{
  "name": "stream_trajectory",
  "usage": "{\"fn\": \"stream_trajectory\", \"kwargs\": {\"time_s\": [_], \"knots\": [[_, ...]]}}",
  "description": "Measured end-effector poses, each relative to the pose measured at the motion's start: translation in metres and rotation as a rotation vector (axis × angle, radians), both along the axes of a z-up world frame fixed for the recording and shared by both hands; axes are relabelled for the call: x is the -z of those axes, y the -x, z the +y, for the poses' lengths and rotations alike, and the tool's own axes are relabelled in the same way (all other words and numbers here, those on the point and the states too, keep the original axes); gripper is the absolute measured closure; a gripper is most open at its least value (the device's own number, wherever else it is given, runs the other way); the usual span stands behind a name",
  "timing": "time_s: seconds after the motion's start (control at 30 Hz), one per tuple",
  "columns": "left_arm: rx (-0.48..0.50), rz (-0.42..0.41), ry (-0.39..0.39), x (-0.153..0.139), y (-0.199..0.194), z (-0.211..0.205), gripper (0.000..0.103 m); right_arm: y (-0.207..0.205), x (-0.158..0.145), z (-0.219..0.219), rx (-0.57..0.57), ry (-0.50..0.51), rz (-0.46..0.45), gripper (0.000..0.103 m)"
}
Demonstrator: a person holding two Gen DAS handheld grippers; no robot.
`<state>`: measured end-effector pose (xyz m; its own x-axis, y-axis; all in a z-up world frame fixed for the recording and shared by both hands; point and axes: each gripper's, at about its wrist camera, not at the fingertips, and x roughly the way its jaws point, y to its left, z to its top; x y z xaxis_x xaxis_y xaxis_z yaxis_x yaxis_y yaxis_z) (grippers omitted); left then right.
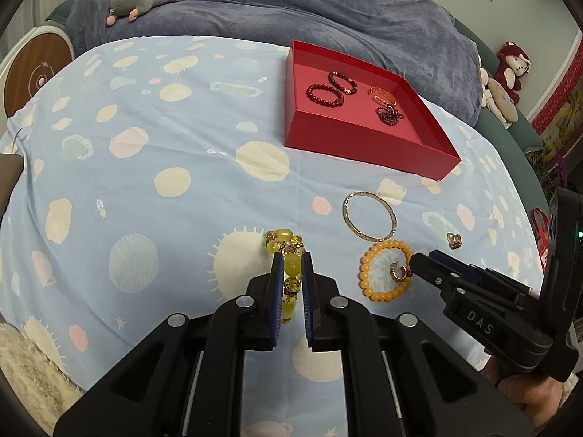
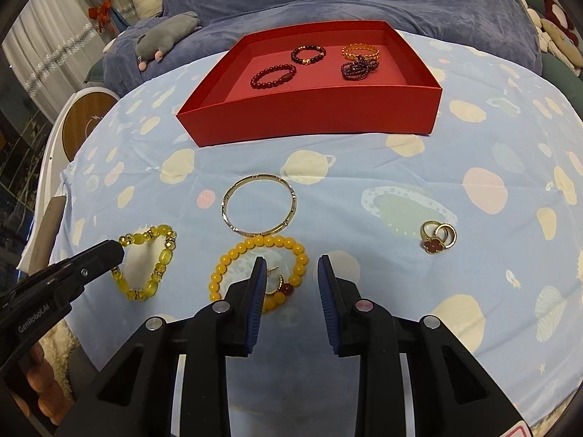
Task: Organize jewelry
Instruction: 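Close right tool on orange bead bracelet while left tool lifts yellow-green bracelet, then carry both bracelets into the red box and open both tools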
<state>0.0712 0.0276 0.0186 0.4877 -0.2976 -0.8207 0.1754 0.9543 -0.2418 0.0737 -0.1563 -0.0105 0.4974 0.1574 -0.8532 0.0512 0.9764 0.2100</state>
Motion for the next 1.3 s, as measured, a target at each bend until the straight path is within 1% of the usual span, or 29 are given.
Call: {"fn": "stream_trajectory", "kwargs": {"time_s": [0.07,0.2,0.27,0.4,0.43,0.5,0.63,0.83,0.97,1.13,1.3], "knots": [[-0.004,0.008,0.003,0.003,-0.001,0.002,0.094,-0.005,0.002,0.002,-0.006,0.016,0.007,0.084],[-0.010,0.023,0.003,0.009,-0.002,0.004,0.093,-0.009,0.009,0.002,-0.003,0.022,0.026,0.087],[-0.015,0.031,0.007,0.011,-0.003,0.004,0.093,-0.010,0.014,0.003,-0.007,0.023,0.038,0.091],[-0.020,0.039,0.005,0.015,-0.004,0.006,0.093,-0.009,0.014,0.004,-0.017,0.043,0.026,0.093],[-0.021,0.040,0.006,0.015,-0.004,0.006,0.093,-0.009,0.014,0.004,-0.018,0.048,0.027,0.095],[-0.021,0.038,0.008,0.015,-0.004,0.006,0.093,-0.009,0.012,0.002,-0.016,0.041,0.027,0.096],[-0.015,0.023,0.015,0.009,-0.004,0.005,0.093,-0.006,0.000,-0.001,-0.006,0.026,-0.001,0.096],[0.009,-0.008,0.035,-0.009,-0.002,-0.002,0.094,0.001,-0.035,-0.010,0.008,-0.009,-0.061,0.096],[0.034,-0.032,0.047,-0.027,0.000,-0.011,0.094,0.009,-0.057,-0.017,0.023,-0.021,-0.091,0.096],[0.078,-0.072,0.075,-0.059,-0.003,-0.024,0.094,0.016,-0.081,-0.030,0.037,-0.021,-0.125,0.096],[0.132,-0.131,0.088,-0.094,-0.017,-0.042,0.094,0.008,-0.106,-0.046,0.049,-0.013,-0.166,0.096]]}}
